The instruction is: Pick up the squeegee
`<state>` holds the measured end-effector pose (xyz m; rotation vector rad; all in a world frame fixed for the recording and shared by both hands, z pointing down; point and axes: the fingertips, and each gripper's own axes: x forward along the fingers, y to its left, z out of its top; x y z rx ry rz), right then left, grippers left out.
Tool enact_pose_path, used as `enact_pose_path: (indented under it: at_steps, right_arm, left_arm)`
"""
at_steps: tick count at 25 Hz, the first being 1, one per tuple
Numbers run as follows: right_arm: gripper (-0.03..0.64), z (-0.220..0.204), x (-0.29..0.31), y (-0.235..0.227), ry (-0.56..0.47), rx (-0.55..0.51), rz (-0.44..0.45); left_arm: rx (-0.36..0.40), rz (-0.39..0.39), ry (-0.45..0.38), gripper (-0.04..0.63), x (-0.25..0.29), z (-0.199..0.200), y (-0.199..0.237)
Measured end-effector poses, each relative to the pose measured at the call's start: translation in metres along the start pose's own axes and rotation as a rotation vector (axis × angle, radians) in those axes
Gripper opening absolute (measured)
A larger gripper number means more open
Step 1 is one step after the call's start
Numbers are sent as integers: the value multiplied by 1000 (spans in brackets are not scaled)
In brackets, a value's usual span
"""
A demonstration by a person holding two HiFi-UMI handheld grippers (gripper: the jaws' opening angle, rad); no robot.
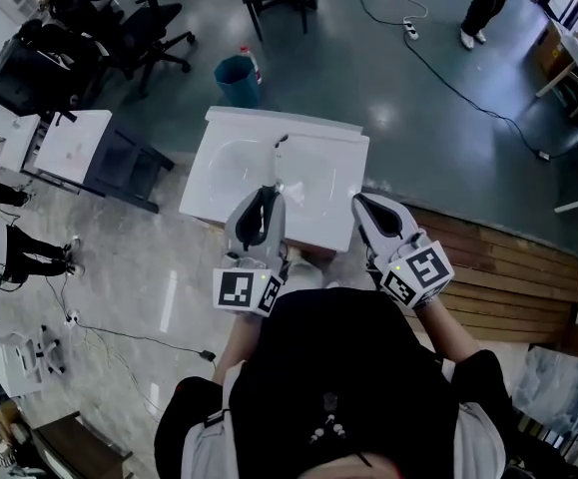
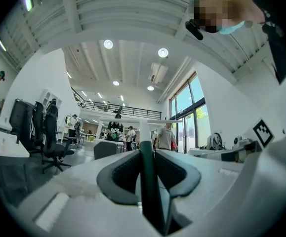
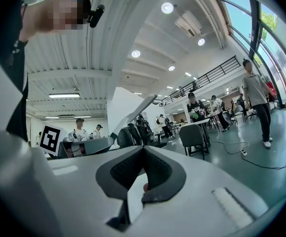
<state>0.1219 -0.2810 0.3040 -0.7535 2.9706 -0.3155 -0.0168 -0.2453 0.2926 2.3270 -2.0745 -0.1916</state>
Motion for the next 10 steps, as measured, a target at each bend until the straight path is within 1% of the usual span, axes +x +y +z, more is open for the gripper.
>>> enact_pose_path:
  at_steps: [10]
  right_arm:
    - [2,0,0,3,3,-4,-5]
  left_arm:
    - [-3,-3,6,106,-5,-3,3]
